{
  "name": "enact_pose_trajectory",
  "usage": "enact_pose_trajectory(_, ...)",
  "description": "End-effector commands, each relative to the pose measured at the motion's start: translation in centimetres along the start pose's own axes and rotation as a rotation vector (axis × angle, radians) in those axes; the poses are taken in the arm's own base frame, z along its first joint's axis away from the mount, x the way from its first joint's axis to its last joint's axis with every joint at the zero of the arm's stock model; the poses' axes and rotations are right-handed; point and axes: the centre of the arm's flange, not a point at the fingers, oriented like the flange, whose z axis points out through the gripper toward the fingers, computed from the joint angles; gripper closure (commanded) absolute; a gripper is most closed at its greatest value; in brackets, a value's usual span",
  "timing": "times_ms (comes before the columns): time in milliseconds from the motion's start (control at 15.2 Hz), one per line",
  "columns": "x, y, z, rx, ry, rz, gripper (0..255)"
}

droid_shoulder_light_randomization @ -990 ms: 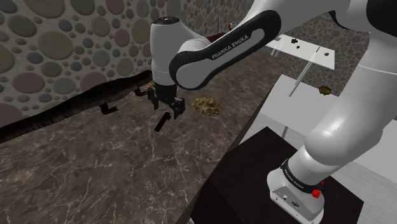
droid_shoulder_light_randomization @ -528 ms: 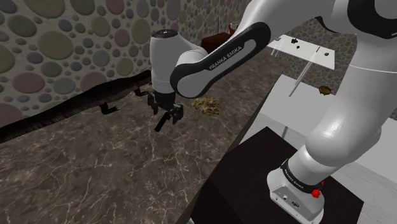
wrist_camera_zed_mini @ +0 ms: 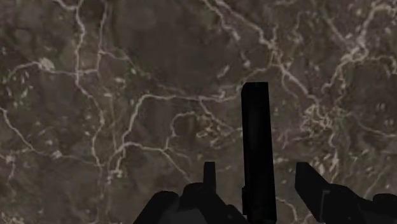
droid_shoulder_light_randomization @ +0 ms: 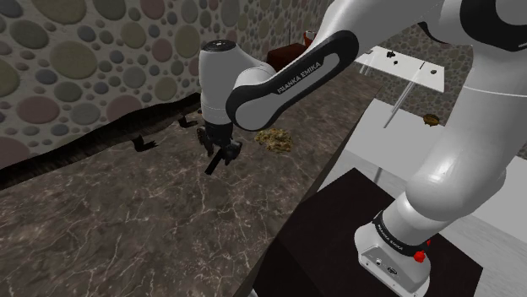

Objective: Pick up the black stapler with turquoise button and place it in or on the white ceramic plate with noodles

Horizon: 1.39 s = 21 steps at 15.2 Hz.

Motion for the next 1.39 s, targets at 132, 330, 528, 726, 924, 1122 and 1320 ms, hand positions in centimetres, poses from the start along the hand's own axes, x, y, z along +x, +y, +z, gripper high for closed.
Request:
enact_pose_trajectory(132,0.0,0.0,0.0,0.0,0.0,0.0,255)
enact_pose_trajectory(330,0.0,0.0,0.0,0.0,0.0,0.0,255)
enact_pose_trajectory(528,0.0,0.0,0.0,0.0,0.0,0.0,255)
enact_pose_trajectory(726,0.1,0.0,-1.6,0.0,0.0,0.0,255)
enact_pose_trajectory(924,0.1,0.0,-3.2,0.0,0.0,0.0,255)
enact_pose_trajectory(1122,0.2,-0.1,-4.7,0.0,0.0,0.0,255)
enact_pose_trajectory(1320,0.3,-0.1,-6.3,0.0,0.0,0.0,255)
